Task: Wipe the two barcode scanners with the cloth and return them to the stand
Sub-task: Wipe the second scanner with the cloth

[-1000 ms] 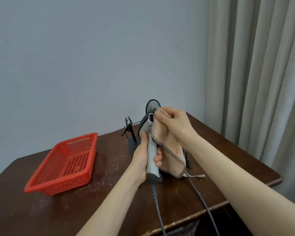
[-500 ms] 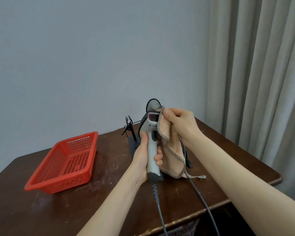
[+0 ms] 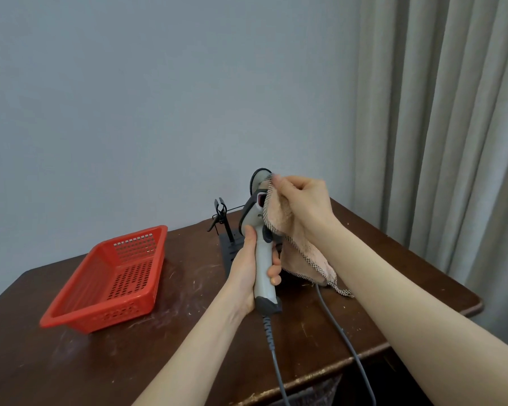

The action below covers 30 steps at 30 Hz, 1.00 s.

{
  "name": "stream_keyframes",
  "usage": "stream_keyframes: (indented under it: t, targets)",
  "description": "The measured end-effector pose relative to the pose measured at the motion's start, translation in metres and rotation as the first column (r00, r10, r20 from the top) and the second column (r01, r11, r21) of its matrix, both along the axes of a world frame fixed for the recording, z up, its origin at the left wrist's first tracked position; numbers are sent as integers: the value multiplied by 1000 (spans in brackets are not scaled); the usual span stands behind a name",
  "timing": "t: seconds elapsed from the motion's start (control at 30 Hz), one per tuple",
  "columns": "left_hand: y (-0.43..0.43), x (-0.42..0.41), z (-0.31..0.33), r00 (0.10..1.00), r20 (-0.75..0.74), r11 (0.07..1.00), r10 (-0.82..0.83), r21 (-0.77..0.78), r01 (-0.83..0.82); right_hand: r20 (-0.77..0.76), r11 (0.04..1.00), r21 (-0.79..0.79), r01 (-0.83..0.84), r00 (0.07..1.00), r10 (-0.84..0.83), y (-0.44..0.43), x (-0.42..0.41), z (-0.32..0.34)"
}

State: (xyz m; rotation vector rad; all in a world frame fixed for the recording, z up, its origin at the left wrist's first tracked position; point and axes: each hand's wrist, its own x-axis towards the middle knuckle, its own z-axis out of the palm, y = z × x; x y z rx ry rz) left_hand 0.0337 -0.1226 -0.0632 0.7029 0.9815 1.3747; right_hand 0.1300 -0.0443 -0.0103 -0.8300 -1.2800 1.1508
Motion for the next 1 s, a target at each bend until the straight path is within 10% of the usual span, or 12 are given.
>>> stream_keyframes:
  t: [0.63, 1.0]
  targets:
    - [5, 0, 13, 996, 12, 996, 88, -28, -88, -6, 965, 186, 184, 982, -186, -8, 6, 5]
    - [5, -1, 14, 991, 100, 994, 94, -70, -87, 368, 827, 561, 40, 883, -291, -14, 8, -13]
